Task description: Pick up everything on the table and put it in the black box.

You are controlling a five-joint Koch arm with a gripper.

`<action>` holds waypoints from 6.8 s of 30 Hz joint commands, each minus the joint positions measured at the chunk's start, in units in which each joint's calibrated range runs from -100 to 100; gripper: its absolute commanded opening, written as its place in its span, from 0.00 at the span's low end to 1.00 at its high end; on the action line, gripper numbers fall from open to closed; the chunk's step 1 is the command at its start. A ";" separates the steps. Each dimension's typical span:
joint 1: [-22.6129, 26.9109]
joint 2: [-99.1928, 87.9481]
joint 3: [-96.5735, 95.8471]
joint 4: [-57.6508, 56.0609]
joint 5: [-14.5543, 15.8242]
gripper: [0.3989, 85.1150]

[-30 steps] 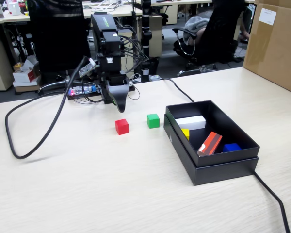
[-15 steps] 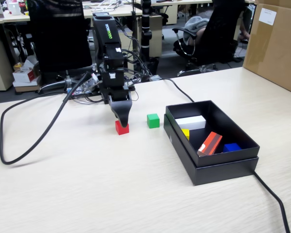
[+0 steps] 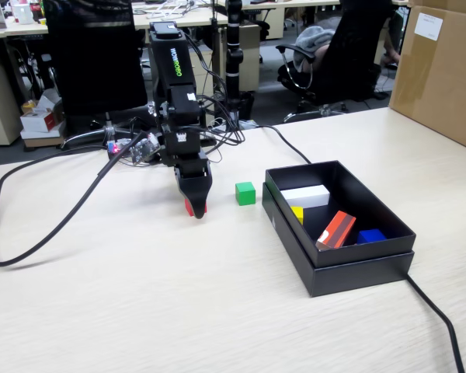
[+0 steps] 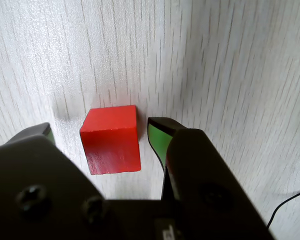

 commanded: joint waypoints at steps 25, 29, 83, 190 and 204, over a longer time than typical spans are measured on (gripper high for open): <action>4.44 -23.98 21.11 -10.88 1.56 0.00; 8.35 -24.67 28.72 -12.35 3.08 0.00; 18.36 43.49 66.80 -11.83 2.69 0.22; 15.68 3.67 3.61 4.58 13.38 0.44; 14.46 1.83 4.16 4.32 13.63 0.05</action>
